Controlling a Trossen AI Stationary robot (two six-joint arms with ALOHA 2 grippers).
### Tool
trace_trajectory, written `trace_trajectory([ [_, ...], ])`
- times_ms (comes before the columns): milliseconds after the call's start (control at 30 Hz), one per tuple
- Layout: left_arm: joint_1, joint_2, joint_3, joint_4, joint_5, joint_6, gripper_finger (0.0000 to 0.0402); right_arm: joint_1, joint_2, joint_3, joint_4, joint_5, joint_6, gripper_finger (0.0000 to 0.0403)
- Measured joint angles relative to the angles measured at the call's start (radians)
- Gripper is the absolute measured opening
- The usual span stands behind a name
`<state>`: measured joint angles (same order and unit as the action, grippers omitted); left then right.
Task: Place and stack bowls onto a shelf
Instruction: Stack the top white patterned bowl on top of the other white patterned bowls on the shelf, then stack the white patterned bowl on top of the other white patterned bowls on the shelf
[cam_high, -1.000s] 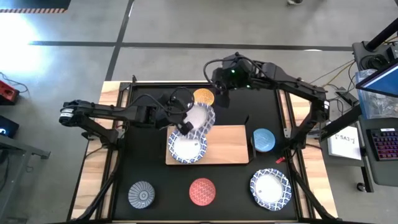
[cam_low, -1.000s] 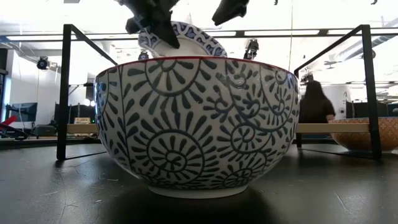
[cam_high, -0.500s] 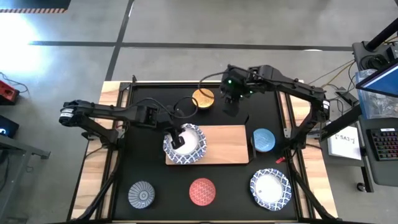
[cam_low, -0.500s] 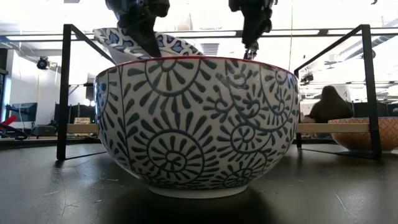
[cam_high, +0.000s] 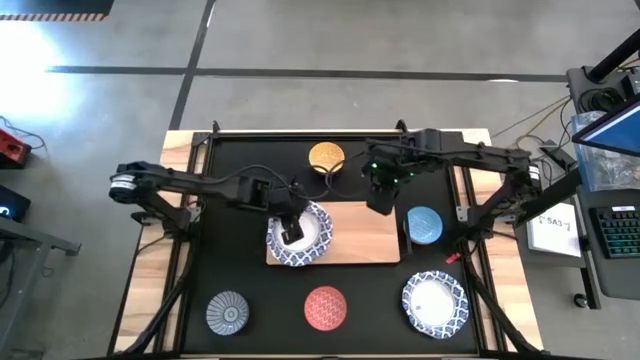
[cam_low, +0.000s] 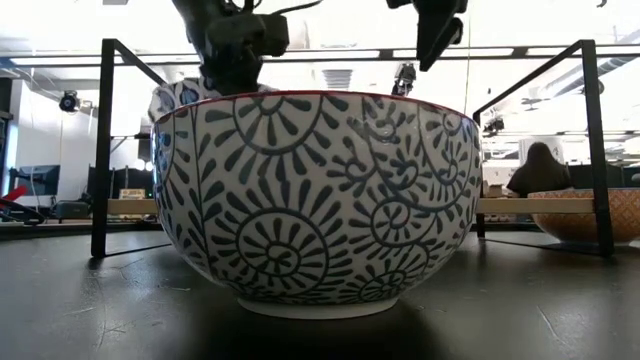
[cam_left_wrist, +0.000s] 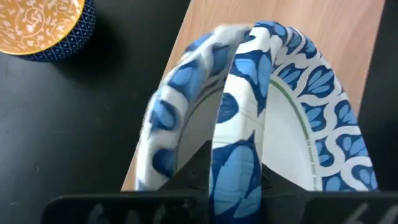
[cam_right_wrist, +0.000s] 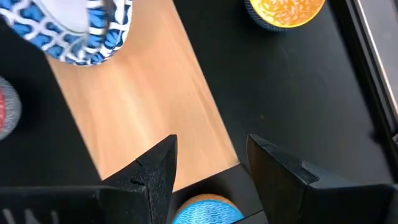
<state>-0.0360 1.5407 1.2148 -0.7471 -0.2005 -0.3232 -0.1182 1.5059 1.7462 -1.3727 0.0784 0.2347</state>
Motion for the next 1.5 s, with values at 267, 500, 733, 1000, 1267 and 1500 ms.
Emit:
trace_trajectory([
  [267,0.003,0.015,0.018,-0.003,-0.028,0.032,0.0054,0.059,-0.032,0.000,0.002,0.001,0.054,0.0182],
  [500,0.003,0.007,0.103,-0.039,-0.029,0.085,0.0092,0.066,-0.032,0.000,0.005,0.011,0.060,0.0182],
  [733,0.007,0.007,0.129,-0.160,-0.114,0.106,0.0108,0.069,-0.032,0.000,0.003,0.011,0.070,0.0182],
  [1000,0.011,-0.023,0.134,-0.196,-0.158,0.106,0.0110,0.078,-0.032,0.000,-0.017,0.008,0.120,0.0182],
  [1267,0.006,-0.058,0.134,-0.176,-0.152,0.103,0.0110,0.179,-0.032,0.000,-0.098,-0.001,0.302,0.0182],
  [1500,-0.021,-0.059,0.134,-0.146,-0.125,0.130,0.0110,0.348,-0.032,0.000,-0.111,0.000,0.541,0.0182],
])
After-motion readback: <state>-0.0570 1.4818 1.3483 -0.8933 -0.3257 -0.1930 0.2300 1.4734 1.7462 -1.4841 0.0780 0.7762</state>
